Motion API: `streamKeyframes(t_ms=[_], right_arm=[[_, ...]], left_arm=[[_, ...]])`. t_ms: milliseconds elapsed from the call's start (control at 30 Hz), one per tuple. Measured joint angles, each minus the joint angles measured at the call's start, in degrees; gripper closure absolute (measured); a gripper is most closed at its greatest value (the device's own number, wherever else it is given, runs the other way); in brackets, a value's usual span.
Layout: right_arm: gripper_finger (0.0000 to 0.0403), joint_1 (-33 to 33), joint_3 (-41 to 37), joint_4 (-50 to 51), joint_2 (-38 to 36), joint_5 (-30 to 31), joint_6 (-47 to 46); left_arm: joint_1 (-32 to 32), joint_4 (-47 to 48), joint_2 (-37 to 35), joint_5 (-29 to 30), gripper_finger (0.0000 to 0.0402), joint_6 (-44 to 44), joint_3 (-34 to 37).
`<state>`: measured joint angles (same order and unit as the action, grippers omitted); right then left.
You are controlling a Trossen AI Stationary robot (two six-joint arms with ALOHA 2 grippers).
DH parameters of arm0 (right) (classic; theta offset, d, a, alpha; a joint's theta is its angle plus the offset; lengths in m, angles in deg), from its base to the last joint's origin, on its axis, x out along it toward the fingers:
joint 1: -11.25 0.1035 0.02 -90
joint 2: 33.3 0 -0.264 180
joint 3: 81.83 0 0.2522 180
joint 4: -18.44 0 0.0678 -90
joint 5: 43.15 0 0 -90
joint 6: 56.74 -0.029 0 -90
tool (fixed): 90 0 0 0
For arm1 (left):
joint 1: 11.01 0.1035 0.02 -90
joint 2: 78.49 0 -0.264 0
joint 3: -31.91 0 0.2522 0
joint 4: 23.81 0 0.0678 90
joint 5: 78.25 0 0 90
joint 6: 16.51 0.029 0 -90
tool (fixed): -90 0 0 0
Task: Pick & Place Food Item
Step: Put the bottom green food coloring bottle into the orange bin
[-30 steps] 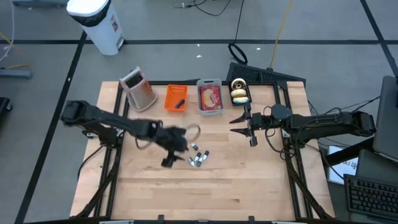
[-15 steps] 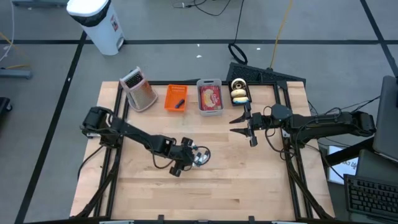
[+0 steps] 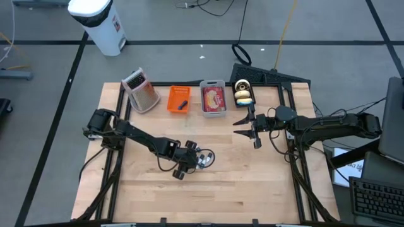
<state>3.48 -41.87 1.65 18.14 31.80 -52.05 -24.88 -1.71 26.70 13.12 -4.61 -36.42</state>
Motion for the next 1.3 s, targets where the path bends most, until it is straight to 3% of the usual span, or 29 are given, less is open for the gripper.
streamKeyframes(t_ms=[267,600,1000,1300], right_arm=[[0.0273,0.01,0.0,0.24,0.0,0.0,0.0],[0.0273,0.0,0.0,0.44,0.02,0.0,-1.01],[0.0273,0.0,0.0,0.91,0.02,0.0,-0.92],[0.0273,0.01,0.0,0.84,0.0,0.0,-0.96]], left_arm=[[0.57,-1.9,0.19,-0.72,0.0334,-3.72,0.16],[0.64,-2.14,-0.57,0.31,0.0334,-8.48,0.27],[3.26,6.77,-17.76,7.91,0.0348,-9.09,0.89],[13.7,-4.78,-32.33,7.89,0.0356,-10.93,15.96]])
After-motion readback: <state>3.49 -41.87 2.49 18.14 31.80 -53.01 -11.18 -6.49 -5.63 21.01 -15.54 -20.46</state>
